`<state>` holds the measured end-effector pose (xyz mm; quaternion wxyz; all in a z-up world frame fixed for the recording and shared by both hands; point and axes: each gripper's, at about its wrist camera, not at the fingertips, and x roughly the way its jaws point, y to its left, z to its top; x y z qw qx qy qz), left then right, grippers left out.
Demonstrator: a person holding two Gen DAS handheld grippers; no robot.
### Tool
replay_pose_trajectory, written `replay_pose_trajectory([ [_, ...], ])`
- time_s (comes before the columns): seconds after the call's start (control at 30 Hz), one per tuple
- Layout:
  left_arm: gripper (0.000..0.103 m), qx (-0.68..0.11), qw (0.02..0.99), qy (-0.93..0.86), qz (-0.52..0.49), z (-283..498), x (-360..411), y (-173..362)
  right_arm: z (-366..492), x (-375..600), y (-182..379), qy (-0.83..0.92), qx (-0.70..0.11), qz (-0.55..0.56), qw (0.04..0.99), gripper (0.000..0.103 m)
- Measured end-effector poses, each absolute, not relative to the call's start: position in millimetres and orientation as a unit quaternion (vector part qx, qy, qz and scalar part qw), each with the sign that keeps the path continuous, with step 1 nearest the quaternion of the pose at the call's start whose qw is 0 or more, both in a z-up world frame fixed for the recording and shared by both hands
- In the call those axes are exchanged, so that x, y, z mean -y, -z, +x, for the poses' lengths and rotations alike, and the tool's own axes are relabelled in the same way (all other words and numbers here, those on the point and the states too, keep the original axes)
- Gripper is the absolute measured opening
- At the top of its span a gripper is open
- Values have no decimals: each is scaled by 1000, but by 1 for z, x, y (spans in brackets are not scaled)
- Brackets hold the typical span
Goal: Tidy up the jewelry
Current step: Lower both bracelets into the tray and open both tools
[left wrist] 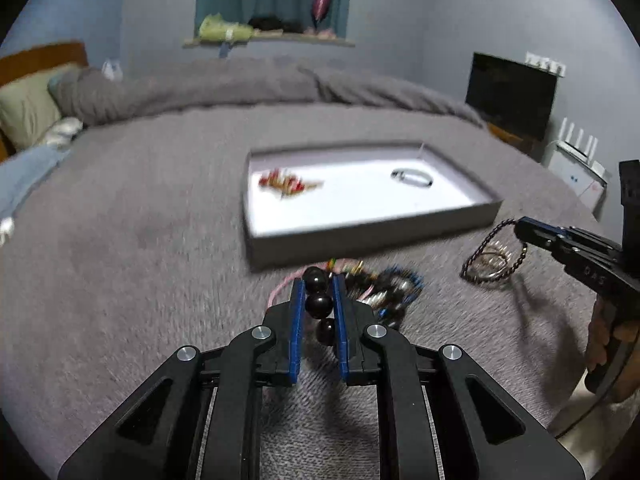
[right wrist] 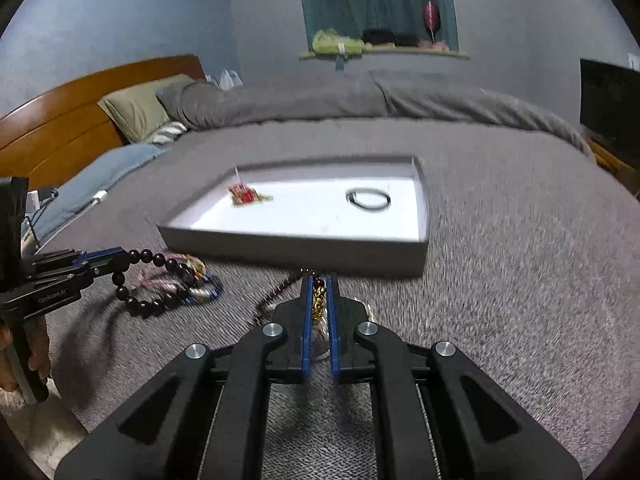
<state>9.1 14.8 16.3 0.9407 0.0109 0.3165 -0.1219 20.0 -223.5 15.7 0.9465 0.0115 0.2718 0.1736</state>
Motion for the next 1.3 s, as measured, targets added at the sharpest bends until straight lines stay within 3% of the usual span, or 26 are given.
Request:
replay_pose_trajectory([
  [0.47,15,-256,954,158,5,1,-5,-60,1,224,-53,-199,-195,26,960,7],
  [0.87,15,-212,964,161,-6,46,11,-120,51,217,-115,-159,-159,35,974,7],
  [1.3,15,-300,935,184,-45,122,22,-54,116,228,-47,-130,-255,51,957,7],
])
